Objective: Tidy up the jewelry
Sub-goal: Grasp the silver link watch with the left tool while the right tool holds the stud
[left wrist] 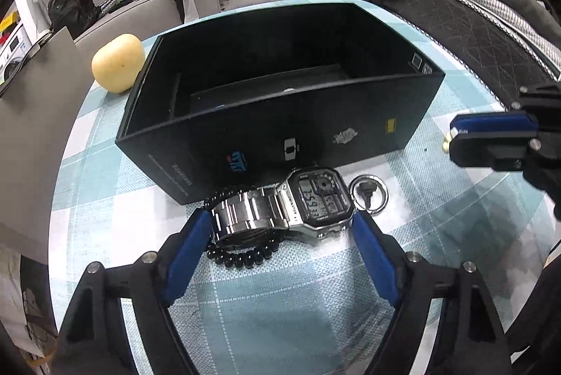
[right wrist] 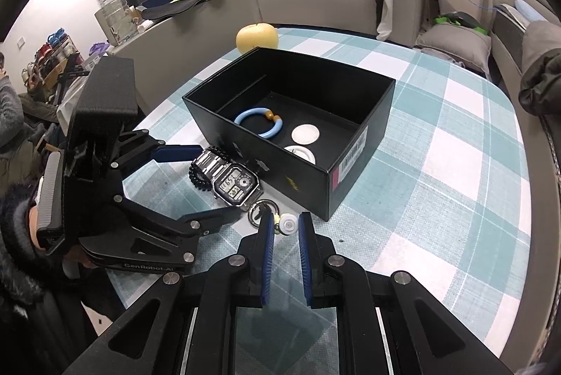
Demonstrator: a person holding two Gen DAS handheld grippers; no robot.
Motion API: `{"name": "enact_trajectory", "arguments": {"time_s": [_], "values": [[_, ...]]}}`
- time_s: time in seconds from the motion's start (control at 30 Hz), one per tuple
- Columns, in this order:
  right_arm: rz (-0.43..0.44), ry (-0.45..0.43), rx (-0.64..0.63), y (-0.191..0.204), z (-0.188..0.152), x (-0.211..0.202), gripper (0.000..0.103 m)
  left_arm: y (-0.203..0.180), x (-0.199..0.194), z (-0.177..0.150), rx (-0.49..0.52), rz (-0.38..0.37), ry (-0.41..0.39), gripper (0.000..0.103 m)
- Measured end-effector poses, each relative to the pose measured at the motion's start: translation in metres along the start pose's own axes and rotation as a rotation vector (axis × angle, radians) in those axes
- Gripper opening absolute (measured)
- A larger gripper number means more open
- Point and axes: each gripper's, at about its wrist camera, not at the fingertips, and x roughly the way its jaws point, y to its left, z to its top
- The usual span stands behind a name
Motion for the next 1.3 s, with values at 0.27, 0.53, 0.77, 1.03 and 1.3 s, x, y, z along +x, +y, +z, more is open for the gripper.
{"name": "enact_trajectory", "arguments": {"time_s": [0.27,0.53,0.77,1.03,1.3], "values": [[-0.005,0.004,-0.002,0.001,0.000,0.002,0.013,-0.002,0.002,0.002,0.022,0.014,0.004,0.079],[-0.009,0.012,-0.002,0.002,-0.001,0.005,0.013,-0.003,0.001,0.002,0.035,0.006,0.000,0.075],[0.001,0.004,-0.014,0.006,0.004,0.005,0.013,0.001,-0.008,-0.009,0.056,-0.028,-0.004,0.069],[0.006,0.011,-0.023,0.010,0.007,0.010,0.013,0.006,-0.023,-0.016,0.031,-0.067,-0.035,0.067],[0.007,0.022,-0.026,0.010,0.008,0.014,0.013,0.016,-0.024,-0.007,-0.013,-0.100,-0.013,0.026]]}}
